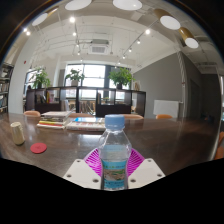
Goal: Pour water
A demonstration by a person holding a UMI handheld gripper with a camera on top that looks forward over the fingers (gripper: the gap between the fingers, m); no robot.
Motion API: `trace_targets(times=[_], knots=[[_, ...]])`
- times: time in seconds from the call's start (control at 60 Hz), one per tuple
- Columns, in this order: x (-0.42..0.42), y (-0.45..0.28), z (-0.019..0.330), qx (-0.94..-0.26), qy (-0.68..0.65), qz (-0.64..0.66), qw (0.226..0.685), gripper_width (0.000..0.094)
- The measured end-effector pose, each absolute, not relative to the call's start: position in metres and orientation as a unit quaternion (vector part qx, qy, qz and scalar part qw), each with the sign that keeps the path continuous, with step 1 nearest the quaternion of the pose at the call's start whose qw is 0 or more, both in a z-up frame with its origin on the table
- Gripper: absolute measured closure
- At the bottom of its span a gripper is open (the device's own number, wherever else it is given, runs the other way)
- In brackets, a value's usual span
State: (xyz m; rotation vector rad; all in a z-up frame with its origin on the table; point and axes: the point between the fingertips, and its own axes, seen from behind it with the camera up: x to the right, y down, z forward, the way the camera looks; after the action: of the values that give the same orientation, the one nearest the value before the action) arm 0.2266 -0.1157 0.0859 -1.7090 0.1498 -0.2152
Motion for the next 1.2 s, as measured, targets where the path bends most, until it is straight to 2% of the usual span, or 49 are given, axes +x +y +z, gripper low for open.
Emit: trace_targets(times=[0.133, 0.217, 0.417, 0.517, 0.783, 1.05, 1.2], knots=[[0.193, -0.095, 0.096, -0.758, 0.024, -0.122, 0.641, 0.0675], [0.173, -0.094, 0.120, -0.753, -0.035, -0.161, 0.637, 0.0674], [0.057, -0.036, 0.154, -0.713, -0.214, -0.278, 0.608, 0.0674], [0.004, -0.016, 0.170, -0.667, -0.302, -0.340, 0.590, 0.0676], [-0.107, 0.026, 0.170, -0.533, -0.485, -0.474, 0.506, 0.0672], [-0.146, 0.054, 0.162, -0.345, -0.609, -0.597, 0.391, 0.0672], [-0.160, 0.063, 0.159, -0.250, -0.642, -0.636, 0.348, 0.0671]])
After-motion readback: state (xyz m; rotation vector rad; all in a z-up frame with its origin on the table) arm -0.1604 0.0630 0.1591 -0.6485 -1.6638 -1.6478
